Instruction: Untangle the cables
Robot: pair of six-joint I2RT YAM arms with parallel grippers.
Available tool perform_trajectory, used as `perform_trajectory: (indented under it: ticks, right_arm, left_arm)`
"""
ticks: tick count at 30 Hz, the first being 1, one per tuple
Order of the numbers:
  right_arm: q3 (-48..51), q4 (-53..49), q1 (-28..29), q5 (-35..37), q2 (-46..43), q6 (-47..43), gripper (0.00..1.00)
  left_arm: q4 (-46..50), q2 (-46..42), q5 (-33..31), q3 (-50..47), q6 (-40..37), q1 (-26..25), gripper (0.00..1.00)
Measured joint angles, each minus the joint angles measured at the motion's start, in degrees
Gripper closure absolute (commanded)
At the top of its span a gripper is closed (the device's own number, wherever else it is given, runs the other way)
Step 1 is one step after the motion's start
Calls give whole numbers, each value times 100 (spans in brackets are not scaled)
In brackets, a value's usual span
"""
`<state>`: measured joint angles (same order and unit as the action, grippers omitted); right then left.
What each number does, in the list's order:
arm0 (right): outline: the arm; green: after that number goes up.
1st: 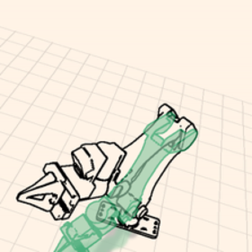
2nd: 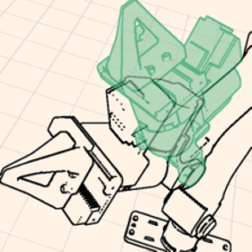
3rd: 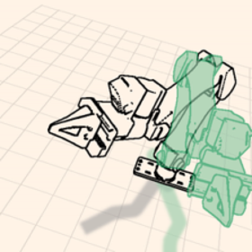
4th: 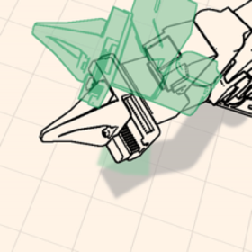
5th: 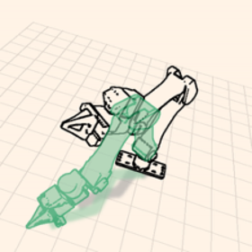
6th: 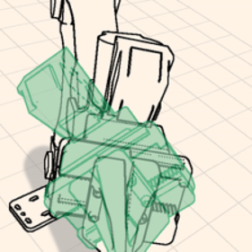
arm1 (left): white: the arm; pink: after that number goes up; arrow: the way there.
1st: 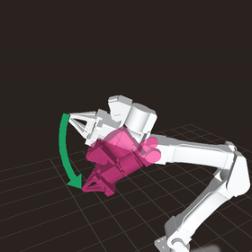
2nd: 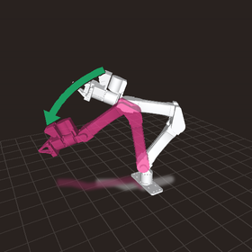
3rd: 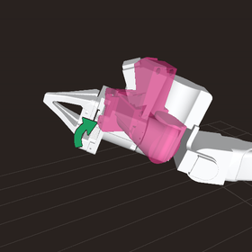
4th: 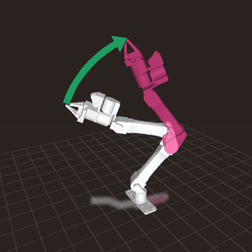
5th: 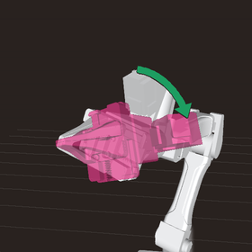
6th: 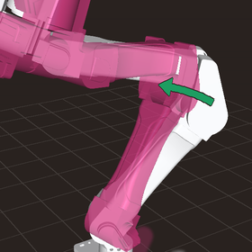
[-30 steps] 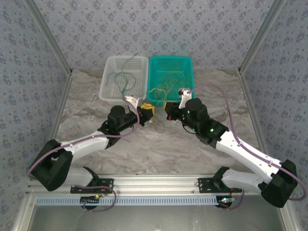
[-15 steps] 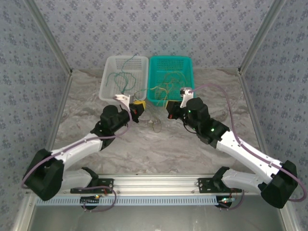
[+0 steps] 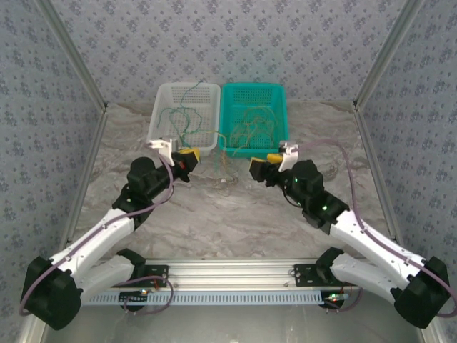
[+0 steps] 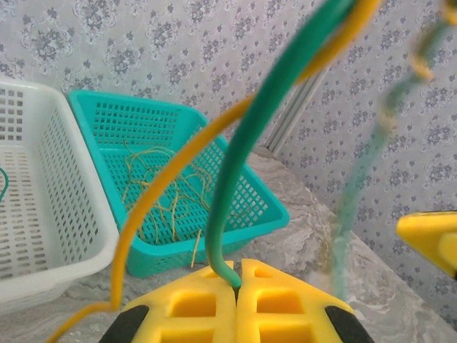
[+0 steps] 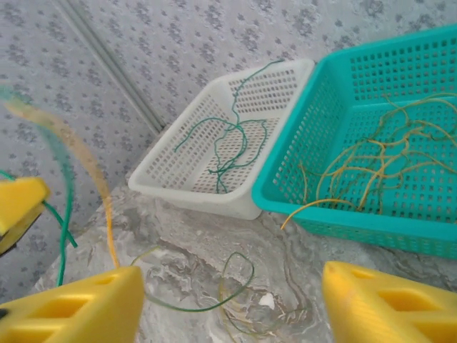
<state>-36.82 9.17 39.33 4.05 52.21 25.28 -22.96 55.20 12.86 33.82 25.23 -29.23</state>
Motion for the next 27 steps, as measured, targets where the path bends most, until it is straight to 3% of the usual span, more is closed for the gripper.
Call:
perform_trajectory:
  ticks: [5, 10, 24, 27]
  right_arm:
    - [669, 750, 144, -452, 129, -647, 13]
    - [717, 1259, 518, -732, 442, -1394, 9]
    - [109, 2059, 492, -909, 2310, -2874, 5]
    - [-223, 2218, 479, -997, 2673, -2953, 12]
  left_arm:
    - [116, -48, 186, 13, 85, 26, 100]
    - [142, -52, 481, 26, 98, 37, 100]
    - [31, -109, 1349, 107, 146, 37, 100]
    - [11, -122, 1408, 107, 168, 37, 100]
